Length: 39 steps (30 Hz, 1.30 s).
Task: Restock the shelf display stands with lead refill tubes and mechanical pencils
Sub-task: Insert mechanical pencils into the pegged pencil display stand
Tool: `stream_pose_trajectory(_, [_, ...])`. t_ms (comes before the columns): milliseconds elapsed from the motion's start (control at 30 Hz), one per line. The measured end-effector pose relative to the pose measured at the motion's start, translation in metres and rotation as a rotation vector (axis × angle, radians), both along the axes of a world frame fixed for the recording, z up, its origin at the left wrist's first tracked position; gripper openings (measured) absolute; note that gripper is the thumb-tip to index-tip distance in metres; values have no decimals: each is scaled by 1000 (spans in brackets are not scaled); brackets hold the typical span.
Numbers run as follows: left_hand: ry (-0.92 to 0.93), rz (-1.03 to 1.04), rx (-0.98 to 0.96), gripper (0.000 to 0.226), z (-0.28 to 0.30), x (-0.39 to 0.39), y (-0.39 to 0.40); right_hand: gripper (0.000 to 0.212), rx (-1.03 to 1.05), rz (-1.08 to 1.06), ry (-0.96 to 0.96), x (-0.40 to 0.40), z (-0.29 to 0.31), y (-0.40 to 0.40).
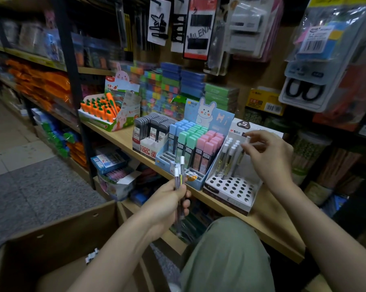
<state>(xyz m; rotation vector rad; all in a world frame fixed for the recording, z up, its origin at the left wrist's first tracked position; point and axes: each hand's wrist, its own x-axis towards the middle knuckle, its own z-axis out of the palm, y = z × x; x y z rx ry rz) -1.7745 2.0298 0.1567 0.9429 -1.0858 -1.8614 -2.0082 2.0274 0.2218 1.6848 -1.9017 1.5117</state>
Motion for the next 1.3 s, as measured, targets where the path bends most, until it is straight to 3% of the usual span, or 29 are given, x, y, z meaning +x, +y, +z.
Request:
stream_pose_trajectory(233, [13,4,-50,23,3,5,4,24,-16,-46,77,5,-17,-2])
stream_pose_trajectory(433, [94,-87,-54,23,5,4,7,9,-4,-39,91,10,-26,1])
stream_pose_trajectory(567, [71,-128,-132,25,2,6,8,22,-58,-2,60,16,-26,14])
stream_pose_trajectory(633, [67,-153,-179,25,2,9,9,22,-66,61,27,25,-21,24])
stream_pose_trajectory(800, [117,-166,-233,32,7,6,11,20,94,452,-329,64,-3,31])
stream_pose_trajectory(1067, [125,-129,-233,28,8,5,14,27,77,612,-403,82,0,33])
stream_pose_trajectory(1167, [57,-73,-202,26,3,8,10,29,-6,533,-428,63,10,35])
stream_pose_trajectory(1300, [-69,-17,-266,25,-4,9,7,28,-118,286,-193,22,16,36])
